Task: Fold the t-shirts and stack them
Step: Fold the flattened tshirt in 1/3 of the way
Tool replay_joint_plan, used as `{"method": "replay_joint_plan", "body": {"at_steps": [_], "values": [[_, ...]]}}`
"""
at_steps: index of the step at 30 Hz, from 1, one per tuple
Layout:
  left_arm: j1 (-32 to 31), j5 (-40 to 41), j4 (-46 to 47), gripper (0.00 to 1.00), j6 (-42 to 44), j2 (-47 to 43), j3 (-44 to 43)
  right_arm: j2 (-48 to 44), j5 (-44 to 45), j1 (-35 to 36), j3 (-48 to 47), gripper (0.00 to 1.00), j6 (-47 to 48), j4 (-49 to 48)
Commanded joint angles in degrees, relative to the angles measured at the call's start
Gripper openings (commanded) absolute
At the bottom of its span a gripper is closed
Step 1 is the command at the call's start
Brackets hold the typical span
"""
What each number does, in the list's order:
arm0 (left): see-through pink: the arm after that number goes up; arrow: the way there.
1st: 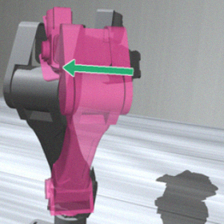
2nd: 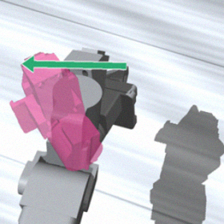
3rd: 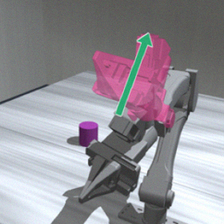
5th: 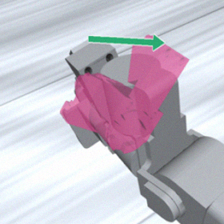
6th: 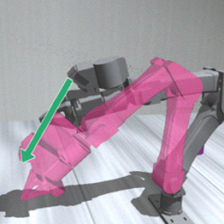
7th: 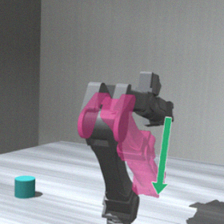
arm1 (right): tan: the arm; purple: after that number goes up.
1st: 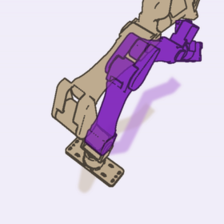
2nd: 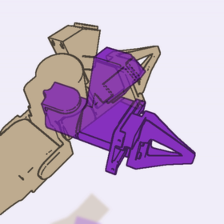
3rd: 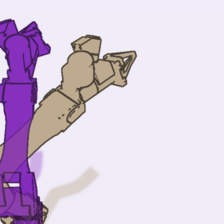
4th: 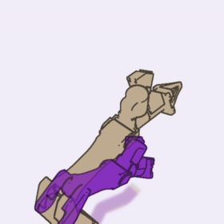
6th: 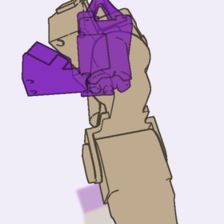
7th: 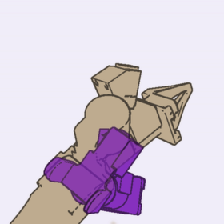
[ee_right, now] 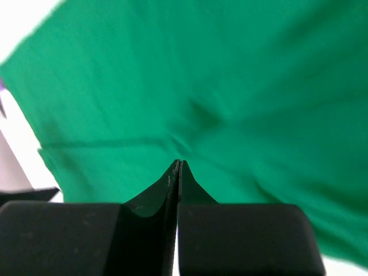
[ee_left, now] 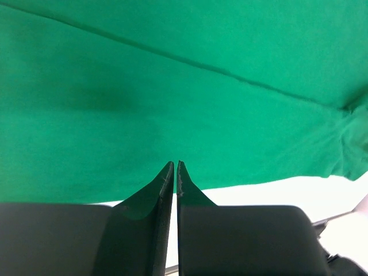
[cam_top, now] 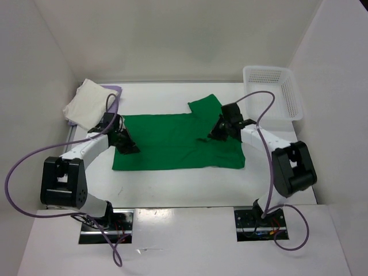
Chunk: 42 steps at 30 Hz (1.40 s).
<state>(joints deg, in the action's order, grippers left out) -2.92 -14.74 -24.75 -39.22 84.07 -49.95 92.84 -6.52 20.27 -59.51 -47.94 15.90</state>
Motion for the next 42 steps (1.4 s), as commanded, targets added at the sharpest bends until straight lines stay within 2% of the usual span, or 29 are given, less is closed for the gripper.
{"method": "replay_joint_plan", "body": {"at_steps": [1, 7, 11, 19, 21, 24, 25, 28, 29, 32, 33, 34, 36, 39, 42], "values": [[-2.3, -0.6, 0.7, 0.10, -0.2, 1.1, -1.4, -4.5, 0.4, 0.6, 5.4, 0.00, -1.0, -0.4], [-2.9, -1.4, 3.0, 0.10, -0.7, 4.0, -0.8, -2.2, -1.3, 1.2, 7.2, 0.00, -0.5, -0.7], [-2.4, -0.4, 2.8, 0.10, 0.6, 8.2, -1.4, 3.1, -0.7, 1.2, 5.2, 0.00, 1.4, -1.2], [0.6, -0.4, 1.5, 0.07, 0.6, 7.6, -0.1, 18.5, 0.9, -1.5, -15.2, 0.00, 2.6, -1.2], [0.6, 0.4, 0.0, 0.07, 0.6, 6.1, -0.1, 20.4, 0.0, -1.6, -21.6, 0.00, 2.6, -1.2], [0.6, 0.9, -1.1, 0.07, 1.1, 2.8, -1.3, 21.0, 0.3, 0.2, -25.7, 0.00, 3.8, 1.6], [0.6, 0.9, -1.1, 0.10, 1.1, 1.5, -1.3, 19.4, 1.1, 0.7, -25.1, 0.00, 3.8, 1.6], [-0.8, 0.9, -1.1, 0.10, 0.5, 0.8, -1.3, 13.2, 1.1, 1.3, -15.8, 0.00, 3.1, 0.6], [-2.1, 0.9, -1.1, 0.11, -0.3, 0.8, -1.3, 10.8, 0.5, 1.3, -8.9, 0.00, 2.6, -0.2], [-3.3, -0.5, 1.2, 0.11, -1.8, 1.7, -0.7, 1.2, 0.5, 1.3, 2.4, 0.00, 0.8, -2.3], [-3.3, -1.4, 2.9, 0.11, -3.2, 3.5, 0.3, -0.4, -0.2, 1.3, 4.2, 0.00, 0.3, -1.8], [-2.1, -6.6, 4.0, 0.11, -3.8, 4.9, 0.9, -2.7, -0.2, 1.3, 7.1, 0.00, 0.3, -1.8], [-0.9, -9.9, 5.9, 0.09, -4.9, 8.5, 1.5, -3.3, -0.9, 1.3, 9.5, 0.00, 0.3, -0.2], [-0.3, -7.5, 4.4, 0.08, -3.8, 10.8, 1.5, -3.3, 0.6, 1.3, 13.4, 0.00, 0.3, 0.7], [3.9, -6.5, 2.7, 0.07, -2.4, 10.8, 4.4, -5.2, 2.4, 1.3, 17.0, 0.00, -2.4, 1.8]]}}
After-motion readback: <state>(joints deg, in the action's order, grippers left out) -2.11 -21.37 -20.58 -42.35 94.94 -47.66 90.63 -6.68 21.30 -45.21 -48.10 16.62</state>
